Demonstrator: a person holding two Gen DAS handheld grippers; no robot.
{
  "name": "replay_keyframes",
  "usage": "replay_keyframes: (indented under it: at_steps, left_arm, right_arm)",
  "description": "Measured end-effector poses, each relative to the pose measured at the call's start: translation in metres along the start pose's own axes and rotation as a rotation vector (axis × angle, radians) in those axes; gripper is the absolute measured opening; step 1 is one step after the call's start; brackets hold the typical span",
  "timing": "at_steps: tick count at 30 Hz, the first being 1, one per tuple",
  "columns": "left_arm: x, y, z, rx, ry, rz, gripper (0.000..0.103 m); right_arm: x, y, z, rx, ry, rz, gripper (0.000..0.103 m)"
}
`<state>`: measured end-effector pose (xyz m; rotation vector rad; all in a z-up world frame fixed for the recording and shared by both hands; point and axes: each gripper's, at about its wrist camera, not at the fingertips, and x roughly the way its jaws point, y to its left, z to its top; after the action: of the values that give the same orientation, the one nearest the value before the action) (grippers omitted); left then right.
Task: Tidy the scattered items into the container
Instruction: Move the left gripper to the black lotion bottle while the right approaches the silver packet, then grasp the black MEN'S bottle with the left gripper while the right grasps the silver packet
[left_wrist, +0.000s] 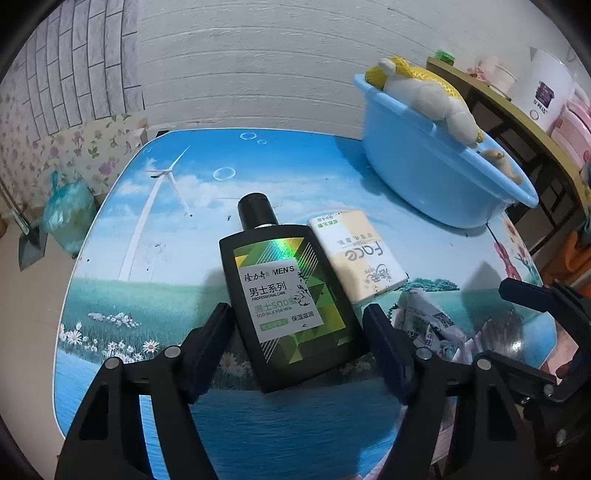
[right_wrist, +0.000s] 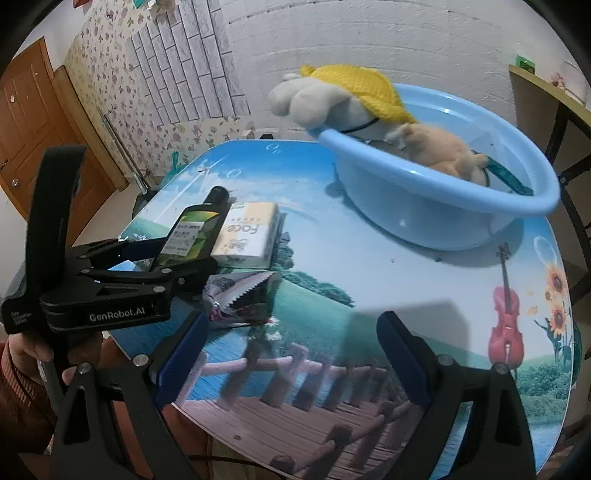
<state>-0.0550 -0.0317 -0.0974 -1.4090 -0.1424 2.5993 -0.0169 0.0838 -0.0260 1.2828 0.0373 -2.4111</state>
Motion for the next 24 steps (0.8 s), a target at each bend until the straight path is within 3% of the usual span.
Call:
replay_keyframes:
  at_steps: [9,13,17,24]
  left_arm:
    - [-0.009,0.008,-0.009,0.024,-0.012,-0.02,0.068]
    - [-0.013,0.012,-0.014,0.026,-0.014,-0.023,0.067]
    - [-0.016,0.012,-0.018,0.031,-0.012,-0.016,0.067]
    - [-0.023,0.008,-0.025,0.038,-0.003,0.005,0.066]
  right_arm:
    - [0.017,0.021,0.005,-0.027,0.025,0.03,0.091]
    - [0.032,0.027,0.009,-0.037,0.046,0.06,0.078]
    - [0.04,0.03,0.01,-0.058,0.064,0.094,0.046]
    - [0.029,0.015,0.005,-0.028,0.049,0.101,0.039]
